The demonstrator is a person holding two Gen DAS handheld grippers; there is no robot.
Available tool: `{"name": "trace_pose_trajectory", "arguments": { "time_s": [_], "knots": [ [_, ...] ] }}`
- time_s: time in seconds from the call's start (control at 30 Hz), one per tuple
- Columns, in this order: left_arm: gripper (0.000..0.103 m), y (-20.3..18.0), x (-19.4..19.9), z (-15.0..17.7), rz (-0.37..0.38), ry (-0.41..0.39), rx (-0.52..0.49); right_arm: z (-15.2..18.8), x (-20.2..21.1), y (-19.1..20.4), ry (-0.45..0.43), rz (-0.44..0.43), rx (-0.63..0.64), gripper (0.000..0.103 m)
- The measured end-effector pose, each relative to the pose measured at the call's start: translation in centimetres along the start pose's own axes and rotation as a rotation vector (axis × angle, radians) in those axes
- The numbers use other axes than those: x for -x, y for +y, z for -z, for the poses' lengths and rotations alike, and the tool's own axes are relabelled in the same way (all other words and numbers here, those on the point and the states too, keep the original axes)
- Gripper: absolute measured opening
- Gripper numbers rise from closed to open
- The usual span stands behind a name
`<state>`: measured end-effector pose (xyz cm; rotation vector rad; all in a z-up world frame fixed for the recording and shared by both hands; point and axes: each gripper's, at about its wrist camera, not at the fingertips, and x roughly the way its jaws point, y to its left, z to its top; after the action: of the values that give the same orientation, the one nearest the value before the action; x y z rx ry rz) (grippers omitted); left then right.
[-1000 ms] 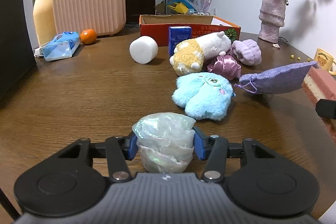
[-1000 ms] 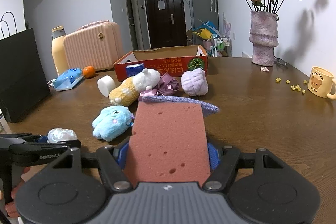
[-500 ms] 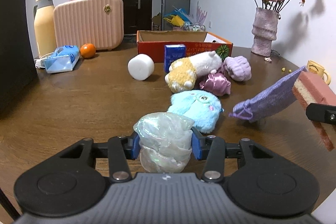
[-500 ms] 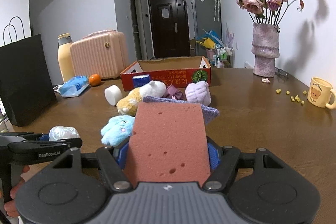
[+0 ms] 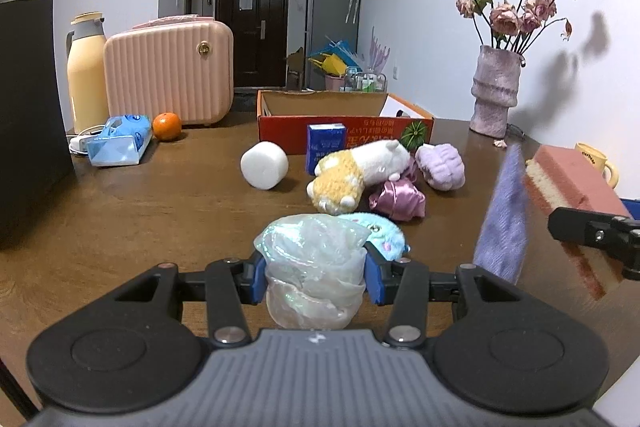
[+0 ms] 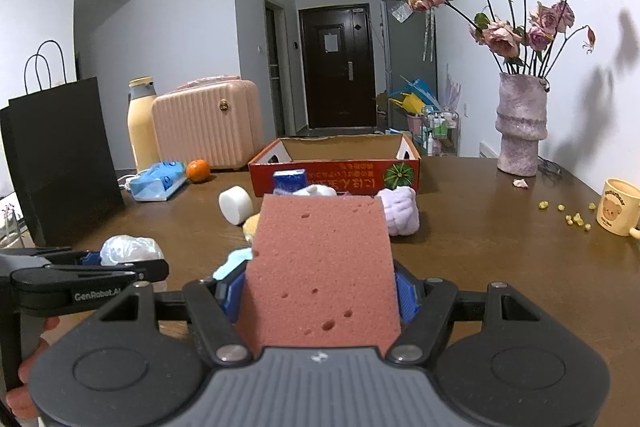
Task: Organize soft objects
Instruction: 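Carry the pink sponge and plastic bag in both tools over the orange box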
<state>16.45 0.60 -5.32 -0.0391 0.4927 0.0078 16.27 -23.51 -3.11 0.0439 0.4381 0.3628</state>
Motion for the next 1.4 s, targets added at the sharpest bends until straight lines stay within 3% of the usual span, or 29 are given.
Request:
{"name": "trace_pose_trajectory", "arguments": {
  "time_s": [0.57, 1.4],
  "knots": [
    [0.047, -0.3, -1.3, -2.2, 0.005, -0.022, 0.001, -1.5, -2.4, -0.4, -0.001, -0.025, 0.001, 0.069],
    [0.047, 0.3, -7.3, -7.4, -0.009, -0.038, 0.034, -5.6, -9.1, -2.4, -0.020, -0.026, -0.004, 0.069]
  ]
}}
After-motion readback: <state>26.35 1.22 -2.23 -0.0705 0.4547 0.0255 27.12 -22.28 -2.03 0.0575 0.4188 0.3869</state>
